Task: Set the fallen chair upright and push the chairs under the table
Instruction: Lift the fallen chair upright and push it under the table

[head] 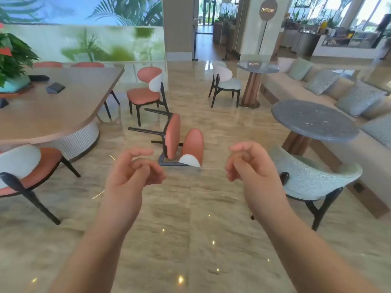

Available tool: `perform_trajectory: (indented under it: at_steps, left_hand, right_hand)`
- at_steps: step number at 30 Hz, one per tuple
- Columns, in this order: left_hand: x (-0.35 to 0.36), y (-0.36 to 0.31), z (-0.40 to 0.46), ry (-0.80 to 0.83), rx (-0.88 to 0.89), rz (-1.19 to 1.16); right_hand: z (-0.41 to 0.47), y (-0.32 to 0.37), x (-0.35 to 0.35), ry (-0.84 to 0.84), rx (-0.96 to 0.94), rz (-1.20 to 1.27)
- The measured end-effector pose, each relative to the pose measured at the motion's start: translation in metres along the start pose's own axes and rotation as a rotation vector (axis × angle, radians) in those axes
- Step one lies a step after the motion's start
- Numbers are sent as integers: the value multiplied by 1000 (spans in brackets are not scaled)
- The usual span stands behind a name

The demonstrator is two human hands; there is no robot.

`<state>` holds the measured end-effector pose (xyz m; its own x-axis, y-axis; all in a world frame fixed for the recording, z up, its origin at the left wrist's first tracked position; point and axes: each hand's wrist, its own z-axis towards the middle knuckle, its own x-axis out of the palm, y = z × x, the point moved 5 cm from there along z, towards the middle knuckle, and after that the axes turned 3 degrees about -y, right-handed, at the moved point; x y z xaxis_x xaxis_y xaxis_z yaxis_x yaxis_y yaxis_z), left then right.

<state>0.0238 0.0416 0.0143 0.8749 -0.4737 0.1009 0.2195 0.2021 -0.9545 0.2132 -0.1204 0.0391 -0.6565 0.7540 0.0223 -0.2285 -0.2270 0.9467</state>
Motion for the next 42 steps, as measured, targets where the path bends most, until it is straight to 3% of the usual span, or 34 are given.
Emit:
perform_trajectory:
  at_steps: [7,16,27,35,42]
  left_hand:
    - [7,45,64,-13,-70,-16]
    - [86,113,125,107,-188,-7]
    - [216,181,250,214,-231,107]
    - [265,222,326,316,-278,163]
    - [290,271,402,318,-309,128]
  right_hand:
    - [32,-58,-7,-73,88,48]
    - [90,-133,-49,-169,238,64]
    - [249,-189,-129,-100,296,45]
    - [347,-239,-158,178,386,-122]
    - [434,-298,-120,89,433,-30]
